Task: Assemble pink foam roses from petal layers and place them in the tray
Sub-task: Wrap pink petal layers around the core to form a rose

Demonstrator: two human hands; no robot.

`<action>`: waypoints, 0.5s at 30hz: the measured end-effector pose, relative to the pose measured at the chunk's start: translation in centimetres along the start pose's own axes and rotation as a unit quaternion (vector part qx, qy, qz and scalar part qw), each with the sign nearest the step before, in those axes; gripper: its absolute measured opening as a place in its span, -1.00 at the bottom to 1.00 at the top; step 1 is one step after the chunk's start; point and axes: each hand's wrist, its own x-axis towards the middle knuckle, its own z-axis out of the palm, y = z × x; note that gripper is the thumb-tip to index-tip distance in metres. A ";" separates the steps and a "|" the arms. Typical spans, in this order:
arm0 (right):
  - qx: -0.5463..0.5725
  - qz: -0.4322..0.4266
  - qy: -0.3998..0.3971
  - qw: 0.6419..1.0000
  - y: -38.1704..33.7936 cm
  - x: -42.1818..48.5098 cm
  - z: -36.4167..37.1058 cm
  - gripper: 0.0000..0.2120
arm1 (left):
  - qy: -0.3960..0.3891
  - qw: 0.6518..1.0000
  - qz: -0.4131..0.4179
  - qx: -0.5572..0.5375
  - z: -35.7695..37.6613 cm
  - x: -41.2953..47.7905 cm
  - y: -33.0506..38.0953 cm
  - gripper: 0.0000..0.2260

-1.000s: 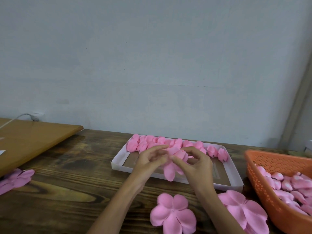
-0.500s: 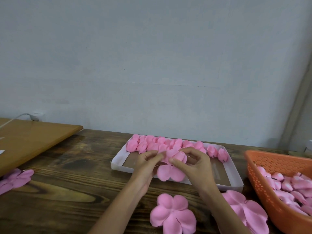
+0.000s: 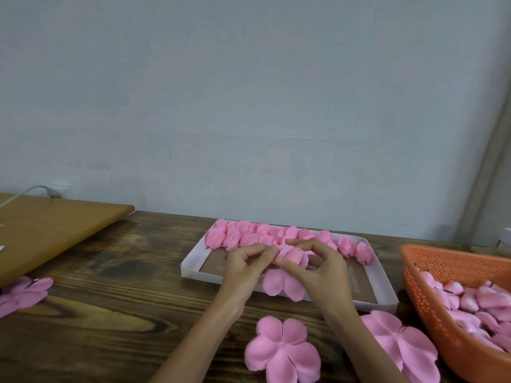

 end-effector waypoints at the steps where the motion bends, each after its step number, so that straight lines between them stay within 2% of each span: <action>1: 0.007 0.001 0.003 1.000 0.0 0.0 0.0 -0.79 | -0.006 1.000 -0.003 -0.002 -0.1 0.0 0.0 -0.87; 4: 0.032 0.010 0.011 0.999 0.0 0.2 -0.1 -0.79 | -0.022 0.999 -0.013 -0.033 -0.3 0.1 0.0 -0.88; 7: 0.051 0.027 0.023 0.998 0.0 0.3 -0.2 -0.78 | -0.026 0.999 -0.017 -0.040 -0.5 0.0 0.5 -0.74; 10: 0.069 0.037 0.023 0.997 0.1 0.4 -0.2 -0.78 | -0.052 0.998 0.030 -0.029 -0.2 -0.2 0.6 -0.75; 15: 0.070 0.036 0.027 0.997 0.2 0.2 0.2 -0.79 | -0.020 0.997 0.072 0.005 0.3 -0.1 0.2 -0.76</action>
